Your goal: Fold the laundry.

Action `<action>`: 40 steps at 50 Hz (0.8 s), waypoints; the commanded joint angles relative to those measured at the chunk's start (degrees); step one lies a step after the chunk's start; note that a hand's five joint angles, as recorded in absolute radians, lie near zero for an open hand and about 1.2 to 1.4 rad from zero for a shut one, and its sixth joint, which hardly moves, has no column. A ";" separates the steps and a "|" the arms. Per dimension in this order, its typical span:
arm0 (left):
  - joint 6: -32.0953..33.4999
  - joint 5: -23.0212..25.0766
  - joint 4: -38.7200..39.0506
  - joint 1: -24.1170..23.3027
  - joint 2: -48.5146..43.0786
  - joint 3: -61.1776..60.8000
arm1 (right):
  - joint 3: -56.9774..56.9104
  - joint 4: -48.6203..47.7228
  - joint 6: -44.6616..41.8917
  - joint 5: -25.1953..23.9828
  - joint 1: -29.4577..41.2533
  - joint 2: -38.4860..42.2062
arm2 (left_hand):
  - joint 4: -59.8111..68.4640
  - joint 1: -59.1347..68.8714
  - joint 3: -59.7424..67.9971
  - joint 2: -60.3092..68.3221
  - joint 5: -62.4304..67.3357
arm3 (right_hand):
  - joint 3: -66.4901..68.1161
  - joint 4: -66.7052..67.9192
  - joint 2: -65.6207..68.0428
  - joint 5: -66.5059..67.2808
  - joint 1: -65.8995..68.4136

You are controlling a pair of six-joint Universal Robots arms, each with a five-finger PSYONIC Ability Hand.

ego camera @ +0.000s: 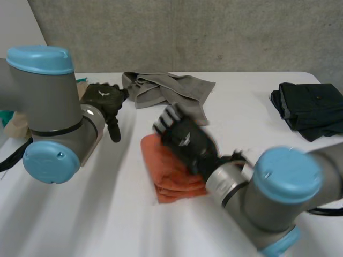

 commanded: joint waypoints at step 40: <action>-6.90 -2.56 -15.01 -11.15 -10.60 14.69 | -23.30 34.76 16.62 4.55 -7.52 7.92 | -1.34 -1.42 -1.99 -1.69 -2.81 | -1.80 -1.88 -1.49 -2.83 -2.25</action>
